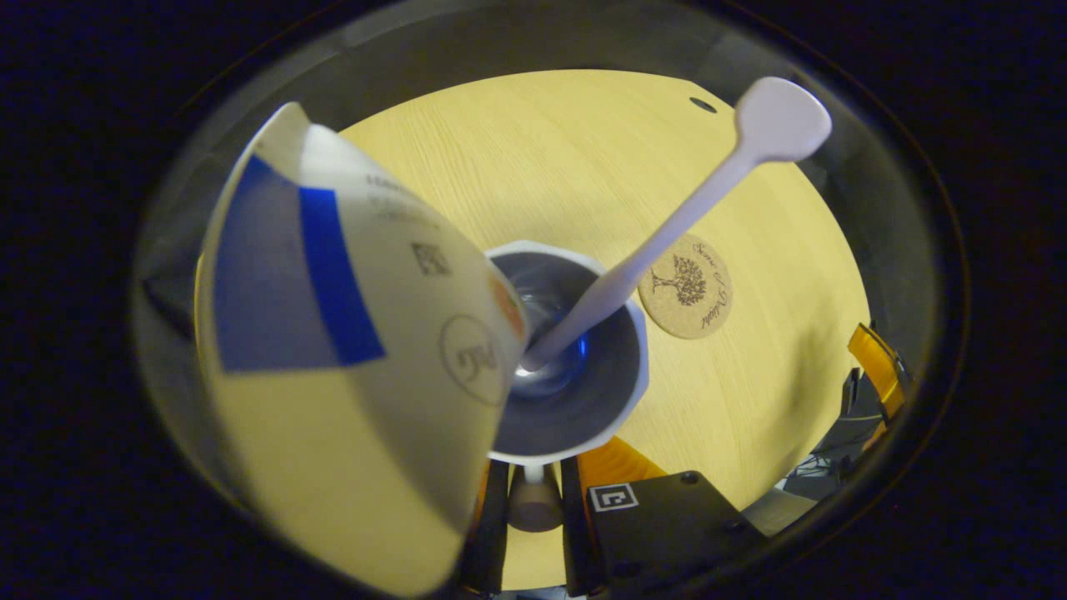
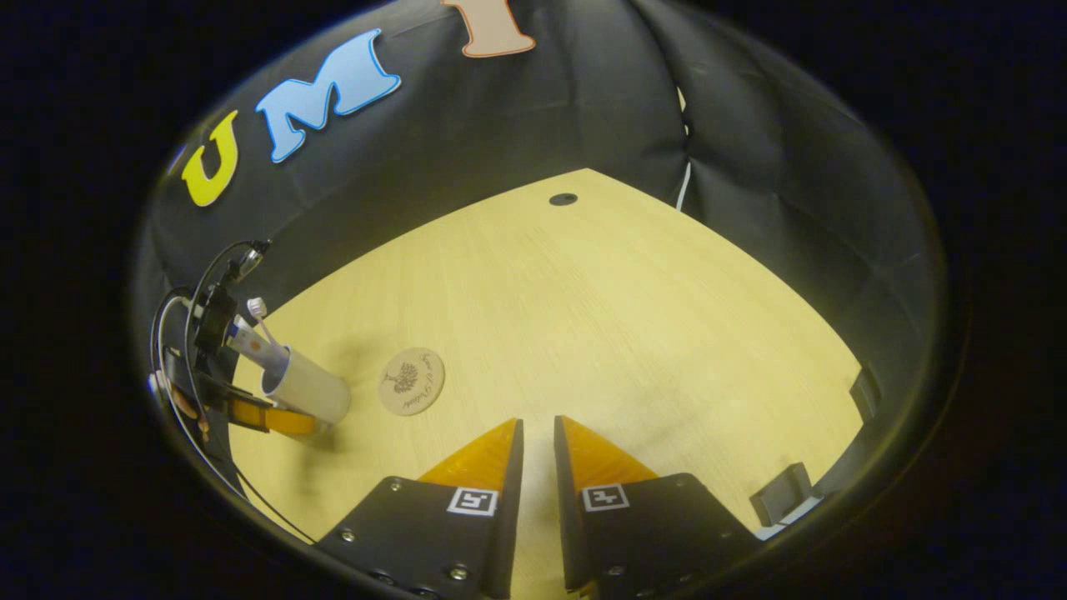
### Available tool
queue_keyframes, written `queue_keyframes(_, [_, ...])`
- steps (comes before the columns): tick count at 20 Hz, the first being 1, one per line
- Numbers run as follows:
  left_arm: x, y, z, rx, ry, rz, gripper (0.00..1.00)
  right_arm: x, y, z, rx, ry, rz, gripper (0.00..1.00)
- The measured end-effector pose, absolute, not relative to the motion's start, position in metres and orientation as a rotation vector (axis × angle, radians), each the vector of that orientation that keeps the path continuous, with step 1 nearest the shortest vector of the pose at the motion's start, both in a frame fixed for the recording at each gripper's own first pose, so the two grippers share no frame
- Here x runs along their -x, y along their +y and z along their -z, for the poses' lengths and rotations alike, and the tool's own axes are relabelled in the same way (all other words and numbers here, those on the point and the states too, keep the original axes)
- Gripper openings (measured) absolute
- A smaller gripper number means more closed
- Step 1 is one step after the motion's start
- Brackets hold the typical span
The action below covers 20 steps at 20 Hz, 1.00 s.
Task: Put the toothbrush and toothpaste on the desktop into the cup, then pick up the cup and place it on the coaster on the desktop.
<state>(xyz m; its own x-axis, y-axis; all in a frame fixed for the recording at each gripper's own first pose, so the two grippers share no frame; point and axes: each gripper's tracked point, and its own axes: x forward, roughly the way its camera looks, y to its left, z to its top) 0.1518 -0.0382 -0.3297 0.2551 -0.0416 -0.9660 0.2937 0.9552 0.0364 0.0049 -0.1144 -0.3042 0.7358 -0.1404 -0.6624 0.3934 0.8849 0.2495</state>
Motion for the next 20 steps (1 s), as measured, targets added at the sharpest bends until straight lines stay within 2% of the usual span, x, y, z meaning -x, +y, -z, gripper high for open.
queue_keyframes(9, [-0.159,-0.096,0.315,-0.276,1.246,0.311,0.34,0.0,-0.123,0.303,-0.394,0.686,0.288,0.23])
queue_keyframes(20, [-0.165,-0.176,0.319,-0.329,1.24,0.414,0.34,0.025,-0.162,0.304,-0.462,0.673,0.373,0.23])
